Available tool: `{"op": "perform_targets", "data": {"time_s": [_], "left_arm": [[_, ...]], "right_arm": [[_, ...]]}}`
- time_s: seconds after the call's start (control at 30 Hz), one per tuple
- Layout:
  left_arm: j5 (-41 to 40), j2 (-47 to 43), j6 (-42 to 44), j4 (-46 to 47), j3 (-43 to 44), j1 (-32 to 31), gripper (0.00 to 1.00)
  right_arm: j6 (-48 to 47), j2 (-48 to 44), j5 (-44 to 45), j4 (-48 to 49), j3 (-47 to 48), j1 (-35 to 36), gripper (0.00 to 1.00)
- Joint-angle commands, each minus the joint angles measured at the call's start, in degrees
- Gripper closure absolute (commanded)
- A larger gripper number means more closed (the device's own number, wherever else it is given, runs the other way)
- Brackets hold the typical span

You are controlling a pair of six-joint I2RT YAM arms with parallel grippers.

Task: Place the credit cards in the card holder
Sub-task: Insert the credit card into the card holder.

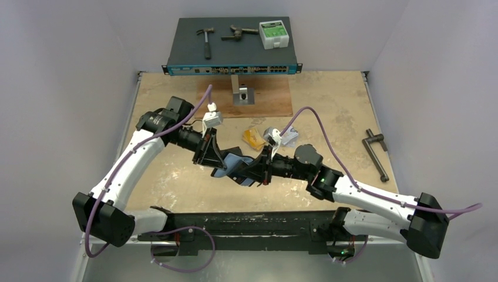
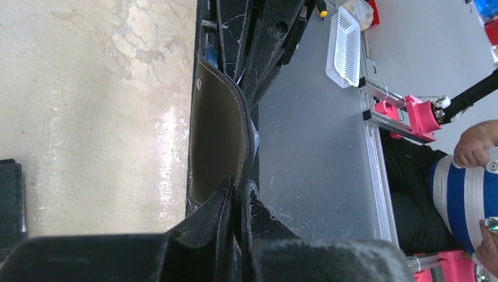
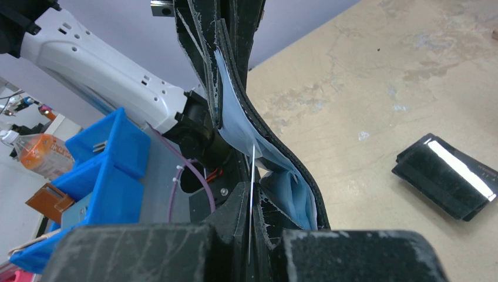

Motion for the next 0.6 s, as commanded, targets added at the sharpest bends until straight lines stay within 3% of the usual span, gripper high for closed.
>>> {"op": "perform_targets", "data": {"time_s": [0.0, 0.3, 0.57], "left_arm": [[-0.93, -0.56, -0.91, 5.82, -1.48, -1.53, 0.96], [-5.99, -0.4, -5.42, 14.07, -4.48, -2.2, 0.92], [-10.39, 3.88, -13.21, 26.39, -14.33, -6.29, 0.94]], "right_arm": [[0.81, -1.08, -1.22, 6.66, -0.34, 0.2, 1.0], [0.37, -0.42, -1.7, 3.98, 0.4, 0.19, 1.0], [2.35, 1.9, 1.87, 4.48, -6.38, 0.15, 1.0]]}}
